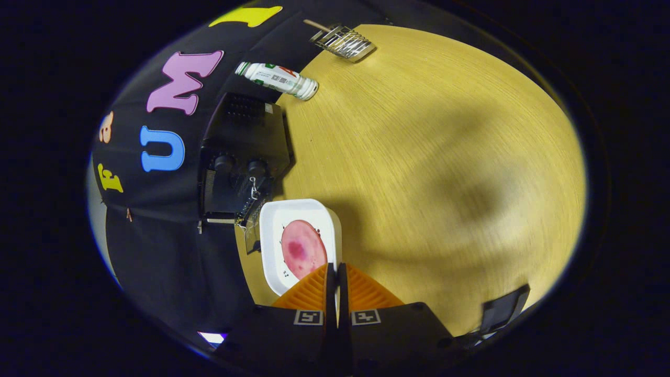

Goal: Open the toaster oven, put the food inside, and close the toaster oven door.

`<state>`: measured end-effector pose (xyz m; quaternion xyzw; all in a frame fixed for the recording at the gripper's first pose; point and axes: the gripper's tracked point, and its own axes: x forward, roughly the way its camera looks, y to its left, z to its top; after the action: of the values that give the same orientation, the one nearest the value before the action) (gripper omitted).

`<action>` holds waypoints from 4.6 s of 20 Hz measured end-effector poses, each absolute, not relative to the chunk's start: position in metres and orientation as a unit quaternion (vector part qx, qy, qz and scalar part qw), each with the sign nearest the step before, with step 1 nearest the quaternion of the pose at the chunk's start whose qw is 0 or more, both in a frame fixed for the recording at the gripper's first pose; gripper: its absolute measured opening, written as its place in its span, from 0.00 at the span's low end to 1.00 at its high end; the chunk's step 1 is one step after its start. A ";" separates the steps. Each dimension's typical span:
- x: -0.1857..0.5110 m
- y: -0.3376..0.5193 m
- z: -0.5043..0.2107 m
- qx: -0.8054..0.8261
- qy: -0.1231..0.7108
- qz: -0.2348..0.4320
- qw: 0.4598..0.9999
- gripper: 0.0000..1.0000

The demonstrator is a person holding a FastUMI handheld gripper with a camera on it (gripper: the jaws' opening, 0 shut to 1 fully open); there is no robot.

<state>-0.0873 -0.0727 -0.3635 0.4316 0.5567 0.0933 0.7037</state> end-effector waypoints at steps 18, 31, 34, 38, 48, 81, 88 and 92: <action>-0.058 0.142 -0.310 0.566 0.465 -0.052 0.679 0.05; 0.080 0.199 -0.340 0.647 0.332 -0.240 0.643 0.05; 0.096 0.203 -0.347 0.662 0.317 -0.268 0.624 0.05; 0.101 0.205 -0.356 0.660 0.315 -0.291 0.617 0.05; 0.101 0.209 -0.347 0.671 0.321 -0.253 0.619 0.16; -0.059 0.223 -0.370 0.048 0.488 0.078 0.868 0.99; -0.047 0.223 -0.412 0.017 0.506 0.046 0.861 0.99; -0.038 0.220 -0.424 0.021 0.513 0.026 0.858 0.99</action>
<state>-0.0378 0.2204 -0.4239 0.0207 0.5127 0.0262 0.8579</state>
